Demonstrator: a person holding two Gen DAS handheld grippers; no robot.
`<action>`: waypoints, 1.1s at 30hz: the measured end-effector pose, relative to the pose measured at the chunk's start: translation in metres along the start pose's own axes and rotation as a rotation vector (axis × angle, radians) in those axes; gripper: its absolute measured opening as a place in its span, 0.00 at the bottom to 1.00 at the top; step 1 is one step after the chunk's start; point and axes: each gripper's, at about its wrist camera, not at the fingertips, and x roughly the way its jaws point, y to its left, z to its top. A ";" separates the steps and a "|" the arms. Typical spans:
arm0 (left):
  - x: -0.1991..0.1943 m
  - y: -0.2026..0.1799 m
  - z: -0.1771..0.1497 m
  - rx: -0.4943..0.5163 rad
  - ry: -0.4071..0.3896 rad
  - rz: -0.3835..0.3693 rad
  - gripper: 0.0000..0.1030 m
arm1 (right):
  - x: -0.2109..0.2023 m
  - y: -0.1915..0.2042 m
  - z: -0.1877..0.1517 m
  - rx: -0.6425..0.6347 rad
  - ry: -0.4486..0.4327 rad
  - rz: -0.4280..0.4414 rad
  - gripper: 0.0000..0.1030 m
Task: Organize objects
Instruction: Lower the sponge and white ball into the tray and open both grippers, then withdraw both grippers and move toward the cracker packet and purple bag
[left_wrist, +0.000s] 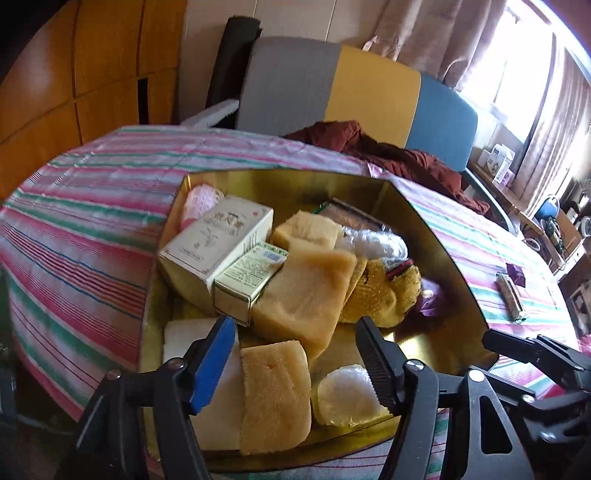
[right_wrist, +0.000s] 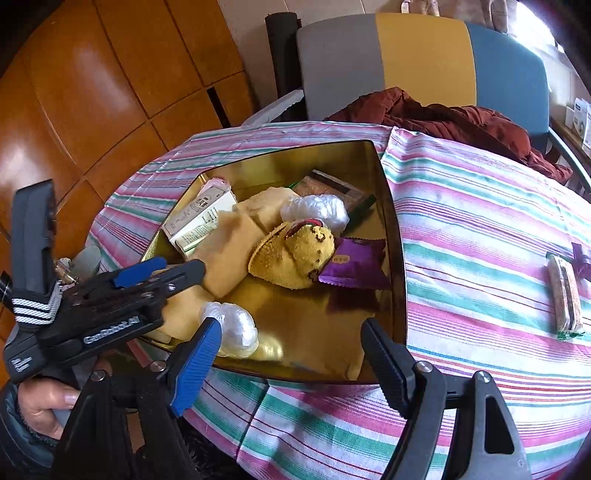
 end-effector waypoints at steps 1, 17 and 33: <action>-0.003 -0.001 0.001 0.006 -0.010 0.008 0.69 | 0.000 0.000 0.000 -0.001 -0.002 -0.003 0.77; -0.029 -0.027 -0.003 0.112 -0.073 0.039 0.74 | -0.018 -0.008 0.002 0.011 -0.057 -0.074 0.81; -0.035 -0.055 -0.003 0.188 -0.076 0.007 0.75 | -0.050 -0.050 0.022 -0.021 -0.102 -0.291 0.81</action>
